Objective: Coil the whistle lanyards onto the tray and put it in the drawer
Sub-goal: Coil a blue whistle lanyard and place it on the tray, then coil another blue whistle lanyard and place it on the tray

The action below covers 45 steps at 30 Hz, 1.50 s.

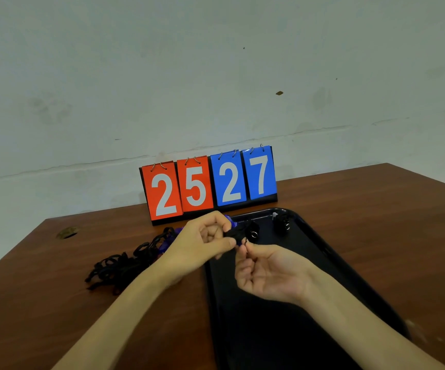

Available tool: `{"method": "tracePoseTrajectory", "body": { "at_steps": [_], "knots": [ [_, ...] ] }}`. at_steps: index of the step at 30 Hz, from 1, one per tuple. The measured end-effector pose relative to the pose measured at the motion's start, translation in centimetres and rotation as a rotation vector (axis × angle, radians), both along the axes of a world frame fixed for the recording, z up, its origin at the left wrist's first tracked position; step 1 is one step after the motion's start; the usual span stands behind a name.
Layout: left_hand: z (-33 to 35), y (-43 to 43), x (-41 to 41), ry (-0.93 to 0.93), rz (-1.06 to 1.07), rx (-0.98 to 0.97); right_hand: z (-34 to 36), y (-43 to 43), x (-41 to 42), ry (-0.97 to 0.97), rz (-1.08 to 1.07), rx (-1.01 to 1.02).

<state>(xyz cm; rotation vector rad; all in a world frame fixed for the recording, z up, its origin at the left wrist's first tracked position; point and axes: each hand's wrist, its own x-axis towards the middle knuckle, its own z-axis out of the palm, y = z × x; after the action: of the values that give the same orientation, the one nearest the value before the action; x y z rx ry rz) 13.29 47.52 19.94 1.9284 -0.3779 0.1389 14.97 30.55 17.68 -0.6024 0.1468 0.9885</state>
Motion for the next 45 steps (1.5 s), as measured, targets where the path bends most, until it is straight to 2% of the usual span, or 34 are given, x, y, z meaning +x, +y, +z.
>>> {"method": "tracePoseTrajectory", "body": {
  "at_steps": [2,6,10,13,15,17,23,25,27,30,33,35,37,39,41,43,45],
  "knots": [
    [0.0,0.0,0.0,-0.064,0.042,0.110,-0.1,0.0,0.0,-0.002,0.001,-0.009],
    [-0.4,-0.7,-0.1,-0.179,0.129,0.162,0.1,-0.1,0.1,-0.018,-0.050,-0.028],
    [-1.2,-0.4,0.0,-0.627,0.218,0.585,0.4,-0.2,0.1,-0.026,-0.095,-0.044],
    [-1.7,-0.4,0.0,-0.691,0.242,0.704,0.4,-0.1,0.0,-0.027,-0.107,-0.064],
    [-1.9,-0.7,-0.1,-0.671,0.259,0.660,0.4,0.0,-0.2,-0.040,-0.095,-0.075],
    [-2.1,-1.3,-0.5,-0.605,0.312,0.531,0.3,0.1,-0.2,-0.062,-0.095,-0.084],
    [-3.0,-3.9,-1.0,-0.252,0.457,-0.117,0.2,0.7,-0.5,-0.029,-0.168,-0.077],
    [-3.2,-4.0,-0.9,-0.182,0.441,-0.242,0.1,0.7,-0.4,0.006,-0.194,-0.045],
    [-3.0,-3.9,-0.8,-0.193,0.422,-0.253,0.3,0.5,-0.3,0.022,-0.228,-0.018],
    [-2.1,-3.8,-0.8,-0.268,0.389,-0.109,0.8,0.1,-0.2,-0.049,-0.273,-0.007],
    [-1.4,-3.3,-0.6,-0.214,0.331,-0.013,0.9,-0.7,0.6,-0.409,-0.319,-0.219],
    [-1.2,-2.6,-0.2,-0.137,0.293,-0.049,1.1,-1.1,0.8,-0.696,-0.349,-0.493],
    [-1.5,-1.6,0.1,-0.080,0.247,-0.030,1.2,-1.2,0.5,-0.902,-0.372,-0.780],
    [-1.9,-0.9,0.4,-0.024,0.175,0.063,0.8,-1.0,0.1,-1.075,-0.412,-1.006],
    [-2.1,0.0,0.7,0.003,0.154,0.250,0.1,-0.6,-0.4,-1.237,-0.415,-1.218],
    [-2.0,1.4,1.2,-0.015,0.221,0.428,-0.7,-0.2,-0.8,-1.332,-0.365,-1.434],
    [-1.9,3.3,1.7,-0.031,0.312,0.517,-1.1,0.2,-1.0,-1.392,-0.331,-1.602]
  ]
}}
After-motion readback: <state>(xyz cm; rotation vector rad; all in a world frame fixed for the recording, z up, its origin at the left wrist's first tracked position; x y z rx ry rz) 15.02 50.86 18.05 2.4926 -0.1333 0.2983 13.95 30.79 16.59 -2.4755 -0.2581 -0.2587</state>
